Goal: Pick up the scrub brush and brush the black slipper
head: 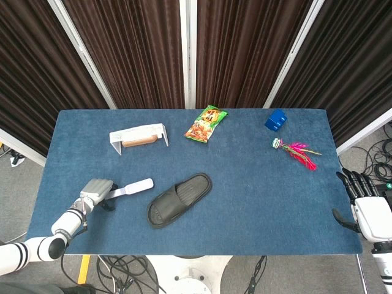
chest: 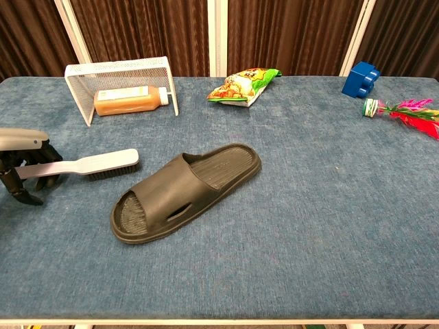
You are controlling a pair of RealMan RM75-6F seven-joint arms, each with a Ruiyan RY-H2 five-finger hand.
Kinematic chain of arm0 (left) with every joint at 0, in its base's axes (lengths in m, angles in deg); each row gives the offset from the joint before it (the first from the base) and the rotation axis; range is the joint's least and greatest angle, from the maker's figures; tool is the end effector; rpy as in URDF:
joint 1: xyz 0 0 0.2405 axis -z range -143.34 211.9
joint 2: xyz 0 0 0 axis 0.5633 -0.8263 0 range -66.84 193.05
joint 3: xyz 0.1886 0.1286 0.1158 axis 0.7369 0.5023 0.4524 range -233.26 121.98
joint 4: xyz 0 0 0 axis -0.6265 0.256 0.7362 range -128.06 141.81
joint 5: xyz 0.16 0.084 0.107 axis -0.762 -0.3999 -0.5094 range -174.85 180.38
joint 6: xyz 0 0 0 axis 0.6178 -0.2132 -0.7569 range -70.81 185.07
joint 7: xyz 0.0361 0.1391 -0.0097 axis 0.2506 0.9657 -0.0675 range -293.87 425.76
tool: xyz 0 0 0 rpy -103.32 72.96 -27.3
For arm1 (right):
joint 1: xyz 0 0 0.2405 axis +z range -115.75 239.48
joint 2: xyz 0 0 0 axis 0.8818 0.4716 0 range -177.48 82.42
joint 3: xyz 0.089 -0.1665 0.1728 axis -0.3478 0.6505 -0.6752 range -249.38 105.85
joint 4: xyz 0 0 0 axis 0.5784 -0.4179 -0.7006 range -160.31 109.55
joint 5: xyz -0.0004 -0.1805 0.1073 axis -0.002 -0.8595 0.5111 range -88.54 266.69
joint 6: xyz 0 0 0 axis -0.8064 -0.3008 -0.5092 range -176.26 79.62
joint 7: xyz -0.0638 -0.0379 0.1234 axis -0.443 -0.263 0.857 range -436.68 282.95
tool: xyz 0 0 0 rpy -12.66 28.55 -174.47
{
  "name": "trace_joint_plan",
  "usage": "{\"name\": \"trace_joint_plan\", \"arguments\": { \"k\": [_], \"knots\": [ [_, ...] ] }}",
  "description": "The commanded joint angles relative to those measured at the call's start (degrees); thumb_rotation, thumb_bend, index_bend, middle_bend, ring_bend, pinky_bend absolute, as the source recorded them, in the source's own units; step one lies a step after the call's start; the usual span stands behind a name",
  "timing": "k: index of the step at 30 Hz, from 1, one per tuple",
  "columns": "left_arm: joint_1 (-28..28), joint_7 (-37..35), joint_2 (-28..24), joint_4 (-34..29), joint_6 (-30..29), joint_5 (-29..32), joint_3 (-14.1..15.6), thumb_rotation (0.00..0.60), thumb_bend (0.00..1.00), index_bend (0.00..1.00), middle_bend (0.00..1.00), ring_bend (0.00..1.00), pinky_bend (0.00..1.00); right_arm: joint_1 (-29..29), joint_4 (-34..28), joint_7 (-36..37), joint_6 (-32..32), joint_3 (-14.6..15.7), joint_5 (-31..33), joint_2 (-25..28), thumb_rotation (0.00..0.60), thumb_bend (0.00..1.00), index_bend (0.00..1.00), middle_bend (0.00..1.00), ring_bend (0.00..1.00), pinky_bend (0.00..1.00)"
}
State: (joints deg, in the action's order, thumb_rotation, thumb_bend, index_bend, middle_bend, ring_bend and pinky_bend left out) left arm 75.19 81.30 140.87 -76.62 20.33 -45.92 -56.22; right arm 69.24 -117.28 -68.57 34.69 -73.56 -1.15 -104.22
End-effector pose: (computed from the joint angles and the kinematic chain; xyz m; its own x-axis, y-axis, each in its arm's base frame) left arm -0.2641 0.3189 0.0056 0.4092 0.6360 0.6543 0.8951 -0.1405 -0.4231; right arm -0.3075 -0.1911 0.1904 0.3994 -0.0394 0.9160 -0.9128 -0.1101 0.3933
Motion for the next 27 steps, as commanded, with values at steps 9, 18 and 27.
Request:
{"name": "trace_joint_plan", "arguments": {
  "k": [9,18,27],
  "knots": [
    [1.29,0.90,2.15,0.97,-2.41,3.16,-0.12,0.509,0.26,0.85,0.89,0.87,0.92,-0.19,-0.18,0.16,0.28,-0.23,0.27,0.15,0.600,0.22,0.00,0.03,0.00,0.00],
    [1.88,1.02,6.02,5.24,-5.15,6.98,-1.86,0.509,0.23,0.99,1.00,0.96,1.00,0.16,0.25,0.41,-0.70,-0.05,0.27,-0.21,0.600,0.22,0.00,0.03,0.00,0.00],
    [-4.21,-14.70,8.07,8.18,-10.23,-3.09,-6.43,0.600,0.49,1.00,1.00,1.00,1.00,0.59,0.12,0.19,-1.86,0.20,0.24,-0.29,0.600,0.22,0.00,0.03,0.00,0.00]
  ]
}}
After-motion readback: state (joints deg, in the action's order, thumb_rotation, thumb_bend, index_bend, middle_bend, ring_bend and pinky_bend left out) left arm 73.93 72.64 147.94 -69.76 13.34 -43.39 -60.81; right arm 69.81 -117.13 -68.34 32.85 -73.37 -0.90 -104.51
